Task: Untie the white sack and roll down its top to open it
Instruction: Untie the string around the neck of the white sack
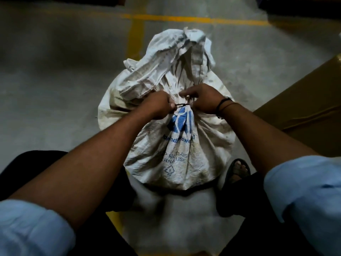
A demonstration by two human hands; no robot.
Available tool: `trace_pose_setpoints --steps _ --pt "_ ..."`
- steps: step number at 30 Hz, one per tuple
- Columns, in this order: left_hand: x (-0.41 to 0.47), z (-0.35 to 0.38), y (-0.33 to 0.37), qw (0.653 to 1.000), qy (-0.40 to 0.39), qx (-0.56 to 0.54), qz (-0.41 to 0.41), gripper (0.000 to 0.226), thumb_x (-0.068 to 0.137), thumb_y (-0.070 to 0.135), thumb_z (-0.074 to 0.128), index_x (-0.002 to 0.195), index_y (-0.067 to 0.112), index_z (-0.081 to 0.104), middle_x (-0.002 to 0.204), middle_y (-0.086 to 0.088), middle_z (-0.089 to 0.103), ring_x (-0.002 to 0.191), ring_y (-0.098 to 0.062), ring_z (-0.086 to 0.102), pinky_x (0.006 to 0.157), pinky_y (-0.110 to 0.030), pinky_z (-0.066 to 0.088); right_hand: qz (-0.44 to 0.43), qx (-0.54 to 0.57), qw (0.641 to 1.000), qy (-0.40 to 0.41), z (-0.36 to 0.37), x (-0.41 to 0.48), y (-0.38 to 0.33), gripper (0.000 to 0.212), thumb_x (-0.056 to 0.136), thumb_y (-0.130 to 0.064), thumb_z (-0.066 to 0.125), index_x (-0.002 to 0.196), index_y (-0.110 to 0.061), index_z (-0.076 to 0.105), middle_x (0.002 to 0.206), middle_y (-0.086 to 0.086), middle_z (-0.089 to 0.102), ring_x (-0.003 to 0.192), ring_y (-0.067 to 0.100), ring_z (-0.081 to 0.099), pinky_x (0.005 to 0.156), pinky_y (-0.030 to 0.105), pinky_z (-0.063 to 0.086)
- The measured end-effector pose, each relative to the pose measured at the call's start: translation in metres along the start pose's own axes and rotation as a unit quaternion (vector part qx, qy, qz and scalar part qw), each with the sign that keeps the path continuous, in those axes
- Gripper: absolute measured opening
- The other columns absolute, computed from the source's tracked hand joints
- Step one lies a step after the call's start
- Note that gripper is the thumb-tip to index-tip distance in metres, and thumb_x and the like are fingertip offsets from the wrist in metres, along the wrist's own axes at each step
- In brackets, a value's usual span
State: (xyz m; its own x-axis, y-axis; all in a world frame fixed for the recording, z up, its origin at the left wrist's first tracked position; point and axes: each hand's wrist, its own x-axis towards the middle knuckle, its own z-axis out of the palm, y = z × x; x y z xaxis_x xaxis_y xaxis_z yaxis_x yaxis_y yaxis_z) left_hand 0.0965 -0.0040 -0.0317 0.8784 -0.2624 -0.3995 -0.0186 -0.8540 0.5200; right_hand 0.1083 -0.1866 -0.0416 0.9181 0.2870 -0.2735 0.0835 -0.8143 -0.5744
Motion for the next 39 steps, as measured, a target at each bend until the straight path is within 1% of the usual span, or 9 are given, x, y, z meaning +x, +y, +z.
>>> trace_pose_setpoints --steps 4,7,9,15,21,33,36,37,39 --pt "-0.002 0.004 0.004 0.998 -0.010 0.058 -0.002 0.020 0.098 0.024 0.059 0.101 0.013 0.075 0.109 -0.007 0.074 0.102 -0.024 0.065 0.076 -0.026 0.042 0.040 0.099 0.994 -0.018 -0.007 -0.006 0.010 0.047 0.077 0.007 0.071 0.120 -0.013 0.069 0.113 0.002 0.070 0.098 0.007 0.062 0.074 0.000 0.043" --pt "-0.002 0.006 0.004 0.994 -0.001 0.112 -0.019 0.020 0.091 0.028 0.061 0.103 0.014 0.072 0.108 -0.008 0.071 0.100 -0.029 0.065 0.087 -0.038 0.054 0.030 0.102 0.994 -0.018 -0.005 -0.007 0.009 0.043 0.076 -0.005 0.079 0.118 -0.013 0.070 0.104 -0.001 0.070 0.092 0.006 0.062 0.077 0.005 0.042" --pt "-0.002 0.006 0.004 0.993 0.000 0.120 -0.022 0.020 0.088 0.029 0.062 0.100 0.016 0.072 0.104 -0.007 0.071 0.098 -0.029 0.066 0.087 -0.043 0.056 0.029 0.098 0.995 -0.014 -0.004 -0.007 0.007 0.043 0.076 -0.008 0.081 0.117 -0.013 0.071 0.103 -0.003 0.069 0.088 0.005 0.062 0.079 0.008 0.043" --pt "-0.002 0.006 0.001 0.992 -0.008 0.128 -0.013 0.016 0.089 0.030 0.064 0.092 0.018 0.074 0.094 -0.003 0.073 0.090 -0.026 0.067 0.085 -0.043 0.057 0.027 0.111 0.993 0.011 -0.004 -0.003 0.005 0.040 0.070 -0.017 0.086 0.108 -0.011 0.075 0.085 -0.010 0.065 0.058 -0.016 0.056 0.058 -0.002 0.038" --pt "0.000 0.005 -0.001 0.993 -0.015 0.117 -0.010 0.009 0.088 0.028 0.068 0.083 0.022 0.072 0.091 -0.002 0.074 0.090 -0.025 0.067 0.085 -0.042 0.056 0.026 0.105 0.994 0.009 -0.005 -0.002 0.004 0.039 0.070 -0.013 0.086 0.108 -0.011 0.075 0.090 -0.008 0.067 0.070 -0.007 0.058 0.060 -0.002 0.041" --pt "0.001 0.008 -0.004 0.991 -0.009 0.132 0.013 0.011 0.089 0.027 0.065 0.084 0.021 0.073 0.090 -0.001 0.074 0.089 -0.023 0.067 0.083 -0.040 0.056 0.020 0.081 0.997 0.003 -0.004 0.000 0.005 0.039 0.070 -0.011 0.085 0.108 -0.013 0.075 0.099 -0.005 0.071 0.081 0.001 0.062 0.064 -0.001 0.043" --pt "0.001 0.005 -0.005 0.996 -0.024 0.083 0.028 0.017 0.093 0.028 0.061 0.080 0.021 0.071 0.085 0.006 0.071 0.083 -0.014 0.066 0.068 -0.026 0.047 0.025 0.094 0.995 0.013 -0.004 0.000 0.007 0.038 0.071 -0.007 0.083 0.107 -0.011 0.075 0.095 -0.003 0.071 0.072 -0.003 0.059 0.061 0.000 0.044" --pt "0.001 0.003 -0.005 0.998 -0.033 0.031 0.040 0.022 0.097 0.028 0.057 0.082 0.021 0.071 0.083 0.007 0.072 0.078 -0.010 0.066 0.063 -0.022 0.042 0.027 0.099 0.995 0.016 -0.004 0.000 0.009 0.037 0.071 -0.005 0.083 0.106 -0.011 0.075 0.094 -0.002 0.071 0.070 -0.005 0.059 0.060 0.000 0.044" --pt "-0.001 0.003 -0.006 0.985 -0.049 -0.158 0.044 0.029 0.104 0.021 0.046 0.094 0.011 0.073 0.083 0.000 0.074 0.065 -0.004 0.066 0.057 -0.017 0.040 0.025 0.102 0.994 0.021 -0.005 -0.001 0.011 0.036 0.071 -0.004 0.082 0.106 -0.011 0.075 0.090 -0.004 0.070 0.064 -0.011 0.058 0.057 0.000 0.043"
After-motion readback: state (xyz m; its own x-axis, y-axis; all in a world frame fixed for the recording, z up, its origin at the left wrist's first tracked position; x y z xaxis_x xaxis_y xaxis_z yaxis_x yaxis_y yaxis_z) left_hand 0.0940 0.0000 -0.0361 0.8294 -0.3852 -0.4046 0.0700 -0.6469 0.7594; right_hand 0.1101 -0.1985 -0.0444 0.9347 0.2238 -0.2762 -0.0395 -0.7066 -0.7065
